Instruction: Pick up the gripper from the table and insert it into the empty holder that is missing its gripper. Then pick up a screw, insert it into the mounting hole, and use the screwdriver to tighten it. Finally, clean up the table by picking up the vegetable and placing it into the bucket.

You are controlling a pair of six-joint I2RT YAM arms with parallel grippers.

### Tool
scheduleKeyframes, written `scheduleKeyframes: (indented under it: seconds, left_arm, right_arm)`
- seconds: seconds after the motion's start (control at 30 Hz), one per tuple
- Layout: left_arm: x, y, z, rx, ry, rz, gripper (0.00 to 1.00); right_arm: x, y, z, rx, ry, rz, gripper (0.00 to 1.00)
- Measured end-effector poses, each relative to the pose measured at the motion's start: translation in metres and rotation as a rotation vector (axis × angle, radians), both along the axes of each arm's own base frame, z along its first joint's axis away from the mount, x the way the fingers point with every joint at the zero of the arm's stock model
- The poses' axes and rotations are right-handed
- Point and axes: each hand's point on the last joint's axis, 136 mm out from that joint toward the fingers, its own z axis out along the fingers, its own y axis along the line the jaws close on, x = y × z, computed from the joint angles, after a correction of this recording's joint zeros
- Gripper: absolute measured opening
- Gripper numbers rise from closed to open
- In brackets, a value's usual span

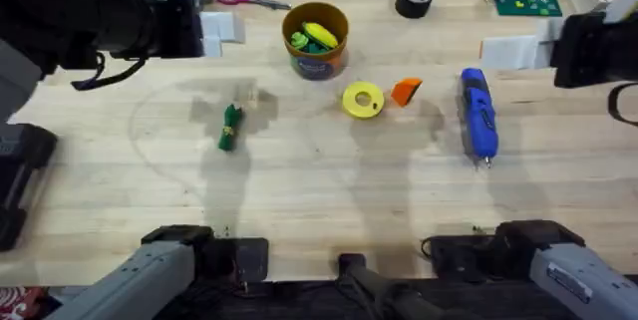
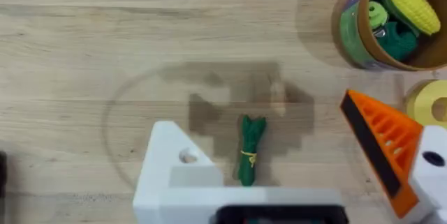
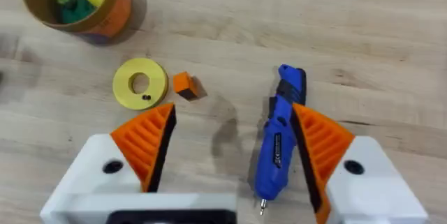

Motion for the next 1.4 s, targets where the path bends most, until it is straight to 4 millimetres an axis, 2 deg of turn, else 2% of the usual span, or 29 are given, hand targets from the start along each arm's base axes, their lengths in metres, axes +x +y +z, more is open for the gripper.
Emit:
scheduleKeyframes:
  seconds: [0.1, 0.17, 0.33, 0.5, 1.1, 1.33, 1.4]
  left_arm:
    - [-0.001, -0.001, -0.001, -0.006, 0.006, -0.005, 0.985]
    - [-0.009, -0.002, -0.006, -0.010, 0.045, -0.010, 0.985]
    - [-0.042, -0.004, -0.031, -0.024, 0.226, -0.010, 0.948]
    - [-0.062, -0.005, -0.062, -0.038, 0.424, 0.008, 0.930]
    - [-0.051, -0.013, -0.163, -0.080, 0.679, 0.009, 0.917]
    - [-0.049, -0.009, -0.176, -0.060, 0.700, 0.016, 0.915]
    - [-0.049, -0.007, -0.177, -0.049, 0.703, 0.019, 0.871]
  right_arm:
    - [0.001, 0.000, 0.000, -0.001, -0.003, 0.001, 0.997]
    - [0.001, 0.000, 0.001, -0.001, -0.006, 0.001, 0.997]
    - [0.001, 0.000, 0.001, -0.001, -0.007, 0.001, 0.997]
    - [0.002, 0.000, 0.002, -0.002, -0.013, 0.002, 0.997]
    - [0.002, 0.000, 0.003, -0.003, -0.013, 0.004, 0.997]
    - [0.002, 0.000, 0.003, -0.003, -0.013, 0.004, 0.997]
    - [0.002, 0.000, 0.003, -0.003, -0.013, 0.004, 0.997]
